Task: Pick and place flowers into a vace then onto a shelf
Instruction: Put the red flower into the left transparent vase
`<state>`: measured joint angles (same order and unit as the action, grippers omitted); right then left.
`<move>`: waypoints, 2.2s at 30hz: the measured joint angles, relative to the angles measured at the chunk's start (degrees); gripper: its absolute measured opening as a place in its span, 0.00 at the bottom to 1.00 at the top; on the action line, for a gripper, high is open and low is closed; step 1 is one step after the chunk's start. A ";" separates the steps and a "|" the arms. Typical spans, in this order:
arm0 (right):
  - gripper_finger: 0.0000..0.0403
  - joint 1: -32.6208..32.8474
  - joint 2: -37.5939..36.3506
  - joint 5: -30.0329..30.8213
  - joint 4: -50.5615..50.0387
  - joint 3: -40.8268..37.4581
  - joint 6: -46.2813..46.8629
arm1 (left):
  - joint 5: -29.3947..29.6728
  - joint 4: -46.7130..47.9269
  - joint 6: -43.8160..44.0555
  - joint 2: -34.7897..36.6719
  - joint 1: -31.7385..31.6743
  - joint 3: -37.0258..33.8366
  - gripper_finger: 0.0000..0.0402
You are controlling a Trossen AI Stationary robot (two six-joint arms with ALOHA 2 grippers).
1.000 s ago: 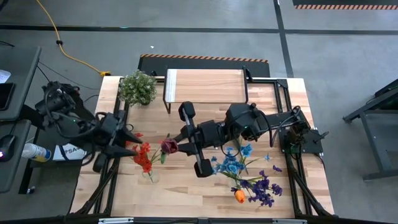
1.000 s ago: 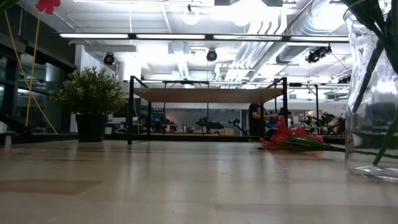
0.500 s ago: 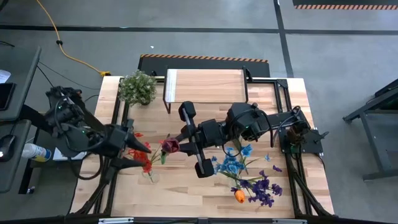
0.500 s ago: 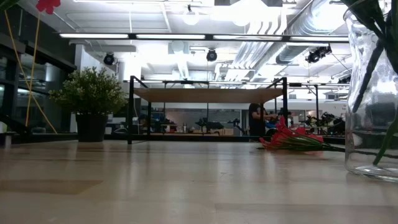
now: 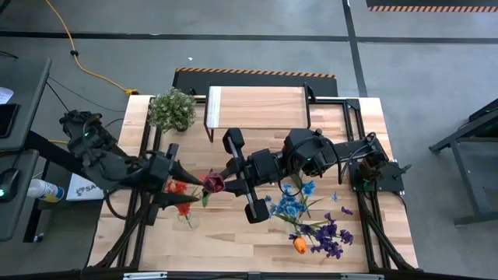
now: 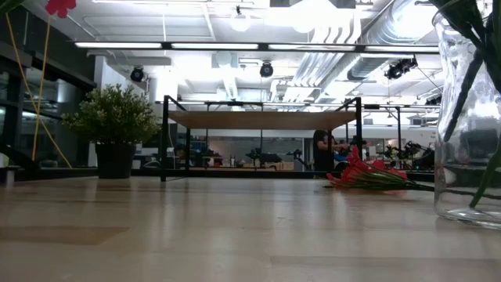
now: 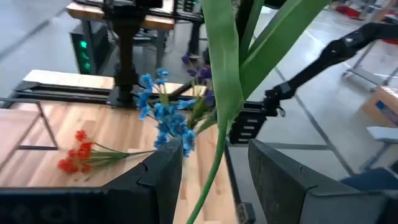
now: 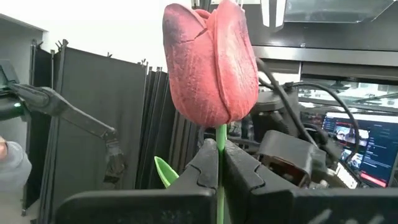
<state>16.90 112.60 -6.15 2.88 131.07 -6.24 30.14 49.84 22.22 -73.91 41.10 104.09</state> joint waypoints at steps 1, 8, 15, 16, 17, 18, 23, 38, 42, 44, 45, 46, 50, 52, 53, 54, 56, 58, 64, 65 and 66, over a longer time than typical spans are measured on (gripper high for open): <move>0.00 0.01 0.00 -0.08 -0.01 0.00 0.01 | -1.42 -0.14 0.00 -0.27 -0.89 0.00 0.54; 0.00 0.01 0.00 -0.44 -0.25 0.00 0.24 | -7.46 -0.52 -0.07 -2.22 -5.41 -0.02 0.54; 0.00 0.01 0.00 -0.44 -0.53 0.00 0.24 | -8.80 -0.92 -0.11 -2.49 -5.48 0.00 0.54; 0.00 0.01 0.00 -0.46 -0.55 0.00 0.24 | -8.79 -0.96 -0.11 -2.46 -5.48 0.00 0.54; 0.00 0.01 0.00 -0.46 -0.57 0.00 0.24 | -8.79 -1.00 -0.11 -2.45 -5.48 0.00 0.54; 0.00 0.01 0.00 -0.48 -0.60 0.00 0.22 | -8.79 -1.11 -0.11 -2.45 -5.48 0.00 0.54; 0.00 0.01 0.00 -0.49 -0.60 0.00 0.24 | -10.62 -3.06 -2.47 -2.74 -5.48 0.00 0.54; 0.00 0.01 0.00 -0.51 -0.53 0.00 0.26 | -11.13 -2.62 -2.93 -2.93 -5.53 0.00 0.36; 0.00 0.01 0.00 -0.53 -0.53 0.00 0.27 | -11.11 -2.61 -4.85 -2.93 -5.53 0.00 0.14; 0.00 0.01 0.00 -0.70 -0.53 0.00 0.28 | -11.10 -2.60 -6.53 -2.93 -5.53 0.00 0.07; 0.00 0.01 0.00 -0.88 -0.51 0.00 0.28 | -11.11 -2.62 -6.83 -2.93 -5.53 0.00 0.07; 0.00 0.02 0.00 -0.94 -0.51 0.00 0.28 | -11.11 -2.64 -6.85 -2.93 -5.53 0.00 0.07; 0.00 0.01 0.00 -1.12 -0.53 0.00 0.28 | -11.11 -2.53 -5.88 -2.93 -5.53 0.00 0.07; 0.00 0.01 0.00 -1.12 -0.62 0.00 0.28 | -11.09 -2.23 -6.31 -2.93 -5.53 0.00 0.07; 0.01 0.01 0.00 -1.12 -0.66 0.00 0.30 | -11.09 -2.11 -6.39 -2.93 -5.53 0.00 0.07; 0.01 0.01 0.00 -1.12 -0.68 0.00 0.50 | -11.10 -2.07 -6.29 -2.93 -5.52 0.00 0.07; 0.02 0.01 0.00 -1.12 -0.68 0.00 1.42 | -11.10 -2.01 -5.64 -2.93 -5.53 0.00 0.07; 0.02 0.01 0.00 -1.12 -0.68 0.00 1.84 | -11.07 -1.86 -5.66 -2.91 -5.53 0.00 0.07; 0.03 0.01 0.00 -1.12 -0.68 0.00 2.52 | -11.07 -1.83 -5.49 -2.91 -5.51 0.00 0.07; 0.03 0.01 0.00 -1.11 -0.66 0.00 2.99 | -11.07 -1.81 -5.49 -2.91 -5.51 0.00 0.07; 0.03 0.01 0.00 -1.10 -0.68 0.00 3.31 | -11.07 -1.81 -5.49 -2.91 -5.51 0.00 0.07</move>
<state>16.91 112.60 -7.25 2.20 131.07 -2.93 19.07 48.03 16.73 -76.82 35.59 104.09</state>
